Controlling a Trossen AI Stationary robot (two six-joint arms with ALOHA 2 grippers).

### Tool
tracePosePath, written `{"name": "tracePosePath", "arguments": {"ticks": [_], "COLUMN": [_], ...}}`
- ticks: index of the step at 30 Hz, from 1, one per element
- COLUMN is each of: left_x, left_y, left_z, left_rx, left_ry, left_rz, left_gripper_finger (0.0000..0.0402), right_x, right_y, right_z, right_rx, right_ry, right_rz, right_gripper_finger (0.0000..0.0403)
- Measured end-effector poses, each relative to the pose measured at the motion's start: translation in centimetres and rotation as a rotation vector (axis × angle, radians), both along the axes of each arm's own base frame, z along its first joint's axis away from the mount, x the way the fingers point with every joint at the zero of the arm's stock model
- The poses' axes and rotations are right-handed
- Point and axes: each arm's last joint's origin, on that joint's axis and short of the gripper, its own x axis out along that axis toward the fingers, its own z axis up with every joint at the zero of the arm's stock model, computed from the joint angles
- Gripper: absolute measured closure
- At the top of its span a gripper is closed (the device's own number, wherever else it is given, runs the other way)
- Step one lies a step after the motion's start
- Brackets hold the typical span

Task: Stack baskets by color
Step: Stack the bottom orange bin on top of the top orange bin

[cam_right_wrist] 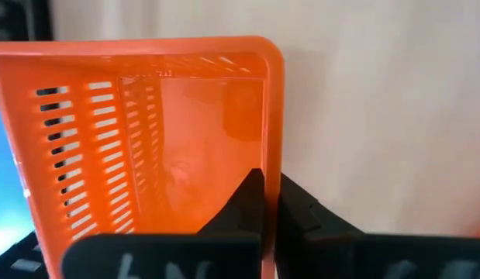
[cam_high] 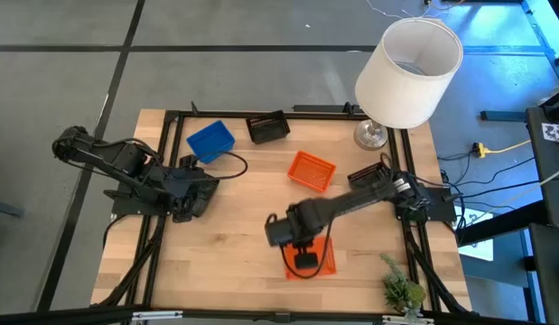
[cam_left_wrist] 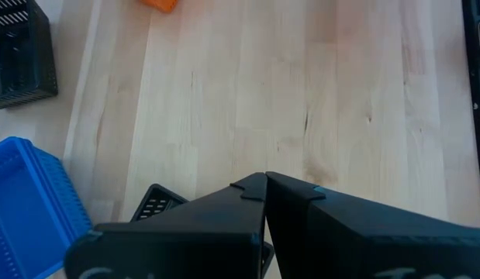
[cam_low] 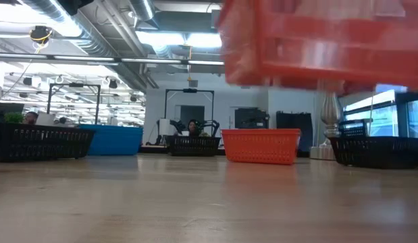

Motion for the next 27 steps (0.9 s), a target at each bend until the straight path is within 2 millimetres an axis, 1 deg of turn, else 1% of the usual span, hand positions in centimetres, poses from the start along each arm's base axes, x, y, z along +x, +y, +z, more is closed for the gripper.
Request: {"name": "tracePosePath", "arguments": {"ticks": [5,7,10,14,17,19,23,27], "left_x": [0.0,0.0,0.0,0.0,0.0,0.0,0.0,0.0], "left_y": [0.0,0.1,0.1,0.1,0.1,0.1,0.1,0.2], "left_z": [0.0,0.0,0.0,0.0,0.0,0.0,0.0,0.1], "left_rx": [0.007,0.020,0.026,0.026,0.026,0.025,0.026,0.052], "left_ry": [-0.003,-0.007,-0.009,-0.009,-0.009,-0.009,-0.010,-0.020], "left_rz": [0.005,0.014,0.018,0.018,0.019,0.019,0.021,0.043], "left_gripper_finger": [0.0401,0.0401,0.0401,0.0401,0.0401,0.0401,0.0401,0.0401], "right_x": [0.4,0.5,0.8,1.0,1.2,1.2,0.9,0.2], "right_y": [-3.6,-5.1,-7.4,-10.6,-13.3,-15.4,-19.9,-23.8], "right_z": [3.5,4.5,5.4,5.8,5.7,5.7,5.8,5.4], "right_rx": [-0.081,-0.110,-0.136,-0.144,-0.152,-0.188,-0.319,-0.330], "right_ry": [-0.032,-0.048,-0.066,-0.055,-0.052,-0.052,-0.051,-0.028], "right_rz": [-0.066,-0.100,-0.156,-0.204,-0.231,-0.266,-0.387,-0.522], "right_gripper_finger": [0.0401,0.0401,0.0402,0.0402,0.0402,0.0402,0.0402,0.0402]}}
